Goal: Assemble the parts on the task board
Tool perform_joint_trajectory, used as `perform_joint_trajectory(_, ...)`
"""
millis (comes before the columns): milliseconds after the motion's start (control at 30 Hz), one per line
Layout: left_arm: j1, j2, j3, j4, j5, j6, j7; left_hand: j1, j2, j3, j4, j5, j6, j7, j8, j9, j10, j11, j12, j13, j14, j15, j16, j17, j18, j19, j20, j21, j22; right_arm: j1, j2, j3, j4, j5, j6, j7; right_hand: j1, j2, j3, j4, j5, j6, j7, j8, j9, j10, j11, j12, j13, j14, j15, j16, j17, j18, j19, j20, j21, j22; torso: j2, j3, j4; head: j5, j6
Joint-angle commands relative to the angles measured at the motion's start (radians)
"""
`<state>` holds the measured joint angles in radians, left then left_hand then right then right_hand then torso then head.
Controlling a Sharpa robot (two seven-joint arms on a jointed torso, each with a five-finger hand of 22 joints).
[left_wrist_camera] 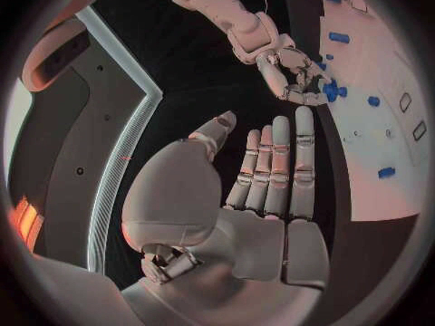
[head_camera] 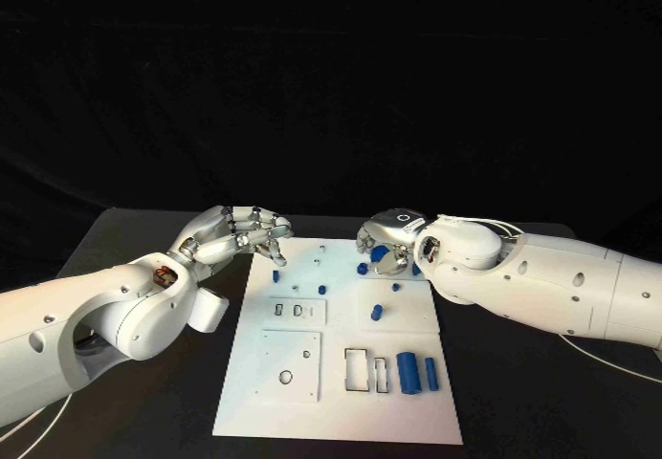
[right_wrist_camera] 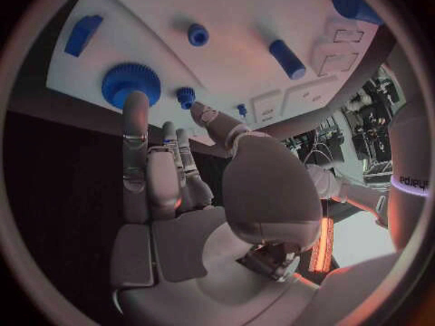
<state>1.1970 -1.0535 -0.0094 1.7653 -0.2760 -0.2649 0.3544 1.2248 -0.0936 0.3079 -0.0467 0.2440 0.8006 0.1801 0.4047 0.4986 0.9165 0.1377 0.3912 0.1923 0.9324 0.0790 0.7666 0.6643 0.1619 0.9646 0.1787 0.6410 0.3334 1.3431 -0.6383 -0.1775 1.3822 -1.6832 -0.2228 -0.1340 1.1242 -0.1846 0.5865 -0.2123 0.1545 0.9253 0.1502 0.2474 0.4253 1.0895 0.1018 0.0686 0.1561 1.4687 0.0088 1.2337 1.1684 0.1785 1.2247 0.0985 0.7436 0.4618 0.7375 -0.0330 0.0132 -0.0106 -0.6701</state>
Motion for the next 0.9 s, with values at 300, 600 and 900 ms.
perform_joint_trajectory(300,0.005,0.001,0.002,-0.002,0.036,0.001,0.018,-0.011,-0.005,0.007,0.006,0.001,-0.008,0.001,-0.007,0.002,-0.009,0.002,0.006,-0.002,-0.010,0.002,0.003,-0.003,0.011,-0.014,0.000,0.010,0.004,-0.009,0.011,0.000,-0.011,-0.013,0.042,0.009,-0.002,-0.004,-0.004,0.011,-0.007,0.003,0.008,-0.008,0.002,-0.014,0.001,-0.005,-0.002,0.028,0.008,0.009,0.002,0.000,-0.010,0.003,0.009,0.008,0.009,-0.0015,0.0033,0.001,-0.007)
perform_joint_trajectory(600,0.006,0.002,0.003,-0.003,0.041,0.003,0.017,-0.010,-0.008,0.011,0.011,-0.002,-0.024,0.007,-0.015,0.001,-0.023,0.006,0.009,-0.007,-0.020,0.006,0.003,-0.008,0.011,-0.030,0.003,0.020,0.013,-0.021,0.020,0.000,-0.028,-0.005,0.046,0.019,0.002,0.009,0.000,0.020,-0.004,0.019,0.011,-0.004,0.005,-0.012,0.003,-0.001,-0.002,0.026,0.010,0.013,0.002,0.000,-0.015,0.005,0.019,0.021,0.010,0.0002,0.0030,0.005,-0.011)
perform_joint_trajectory(900,0.006,0.003,0.003,-0.004,0.043,0.005,0.016,-0.010,-0.010,0.013,0.014,-0.004,-0.031,0.011,-0.018,0.001,-0.034,0.010,0.007,-0.010,-0.025,0.009,0.002,-0.010,0.010,-0.039,0.006,0.025,0.018,-0.025,0.025,0.000,-0.034,0.001,0.040,0.024,0.004,0.020,0.010,0.030,-0.001,0.032,0.013,-0.002,0.008,-0.005,0.004,0.001,-0.001,0.025,0.012,0.019,0.004,-0.001,-0.015,0.007,0.037,0.044,0.012,0.0003,0.0028,0.005,-0.011)
